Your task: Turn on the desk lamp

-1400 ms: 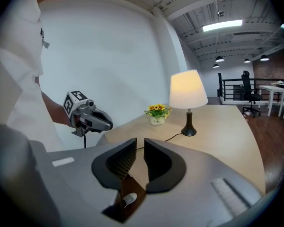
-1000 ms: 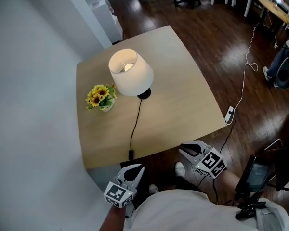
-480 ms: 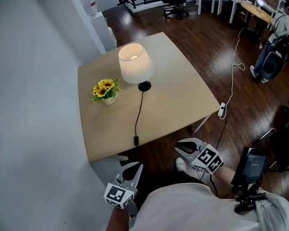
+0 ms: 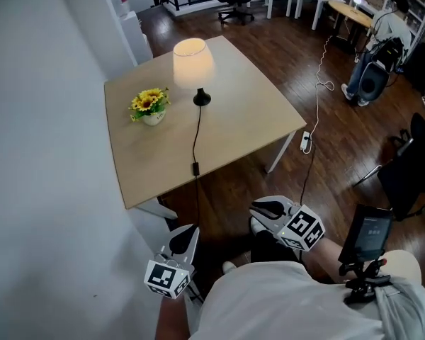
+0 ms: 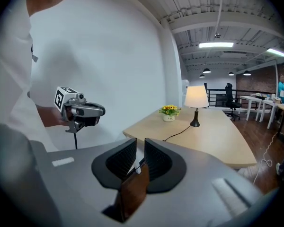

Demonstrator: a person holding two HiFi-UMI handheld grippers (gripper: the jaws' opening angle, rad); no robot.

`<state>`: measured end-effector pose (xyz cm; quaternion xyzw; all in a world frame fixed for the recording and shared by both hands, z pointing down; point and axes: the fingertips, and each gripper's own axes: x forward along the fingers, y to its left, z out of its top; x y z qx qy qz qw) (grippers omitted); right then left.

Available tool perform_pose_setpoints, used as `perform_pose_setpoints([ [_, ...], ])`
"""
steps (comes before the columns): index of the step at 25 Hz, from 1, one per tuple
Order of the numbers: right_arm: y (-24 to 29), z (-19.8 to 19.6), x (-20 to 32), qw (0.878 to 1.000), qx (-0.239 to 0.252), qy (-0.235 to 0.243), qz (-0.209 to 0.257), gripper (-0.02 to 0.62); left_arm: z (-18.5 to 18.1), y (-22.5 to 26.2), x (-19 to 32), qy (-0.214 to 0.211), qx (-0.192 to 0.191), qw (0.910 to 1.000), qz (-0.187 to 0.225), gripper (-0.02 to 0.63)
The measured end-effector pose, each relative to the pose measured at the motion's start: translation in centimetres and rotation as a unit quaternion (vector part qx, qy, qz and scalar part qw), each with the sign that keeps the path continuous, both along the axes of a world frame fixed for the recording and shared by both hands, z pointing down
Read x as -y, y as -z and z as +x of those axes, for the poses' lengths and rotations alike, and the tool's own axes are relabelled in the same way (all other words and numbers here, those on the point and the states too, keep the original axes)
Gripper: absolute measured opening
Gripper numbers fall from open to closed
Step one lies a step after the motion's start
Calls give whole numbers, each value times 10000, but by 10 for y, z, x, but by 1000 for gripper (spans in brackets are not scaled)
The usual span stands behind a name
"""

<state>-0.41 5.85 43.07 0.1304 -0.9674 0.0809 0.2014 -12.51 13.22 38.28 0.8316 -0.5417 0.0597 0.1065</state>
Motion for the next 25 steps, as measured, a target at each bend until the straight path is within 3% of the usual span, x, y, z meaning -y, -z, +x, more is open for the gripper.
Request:
perform_pose_setpoints([
  [10, 2, 4, -18, 9997, -11, 141, 194, 46, -1, -13, -19, 108, -15, 9999, 51, 19],
  [18, 24, 7, -16, 9993, 198, 12, 330, 46, 14, -3, -11, -252, 18, 9996, 136, 19],
  [25, 31, 30, -32, 9992, 315, -33, 224, 46, 53, 2, -17, -498, 23, 9987, 90, 19],
])
